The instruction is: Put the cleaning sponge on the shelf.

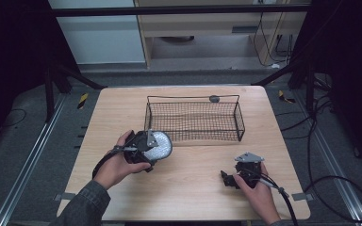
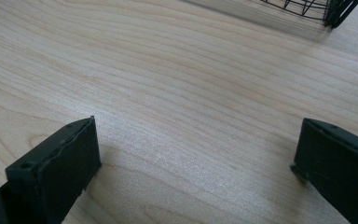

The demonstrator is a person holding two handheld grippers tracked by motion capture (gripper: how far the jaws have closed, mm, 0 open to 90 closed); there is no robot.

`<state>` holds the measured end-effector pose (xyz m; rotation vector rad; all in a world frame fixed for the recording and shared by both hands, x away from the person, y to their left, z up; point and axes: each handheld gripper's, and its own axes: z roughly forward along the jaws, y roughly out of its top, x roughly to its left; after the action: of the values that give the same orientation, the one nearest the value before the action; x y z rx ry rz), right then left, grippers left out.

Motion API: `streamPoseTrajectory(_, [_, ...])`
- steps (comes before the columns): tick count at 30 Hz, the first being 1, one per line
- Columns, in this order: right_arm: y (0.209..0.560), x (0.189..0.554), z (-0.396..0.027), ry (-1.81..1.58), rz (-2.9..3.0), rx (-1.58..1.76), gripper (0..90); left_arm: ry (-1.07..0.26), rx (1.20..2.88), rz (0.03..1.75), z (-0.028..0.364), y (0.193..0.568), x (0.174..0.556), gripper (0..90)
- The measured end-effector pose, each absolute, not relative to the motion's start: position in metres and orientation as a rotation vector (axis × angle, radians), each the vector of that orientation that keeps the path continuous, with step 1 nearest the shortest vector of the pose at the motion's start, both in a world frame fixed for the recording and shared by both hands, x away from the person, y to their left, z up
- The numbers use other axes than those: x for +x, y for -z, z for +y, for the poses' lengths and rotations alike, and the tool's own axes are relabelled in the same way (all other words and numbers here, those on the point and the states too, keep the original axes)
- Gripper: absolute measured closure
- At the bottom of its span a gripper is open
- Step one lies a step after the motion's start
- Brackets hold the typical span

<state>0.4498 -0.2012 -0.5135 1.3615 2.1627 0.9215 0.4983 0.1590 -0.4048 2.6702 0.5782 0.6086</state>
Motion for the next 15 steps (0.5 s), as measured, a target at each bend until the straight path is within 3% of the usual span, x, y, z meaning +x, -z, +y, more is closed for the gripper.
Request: streamPoseTrajectory(15, [0.514,0.45,-0.201,-0.921,2.163,1.363,0.4,-0.678,2.672,0.554,0.152,0.393,0.51,8.1])
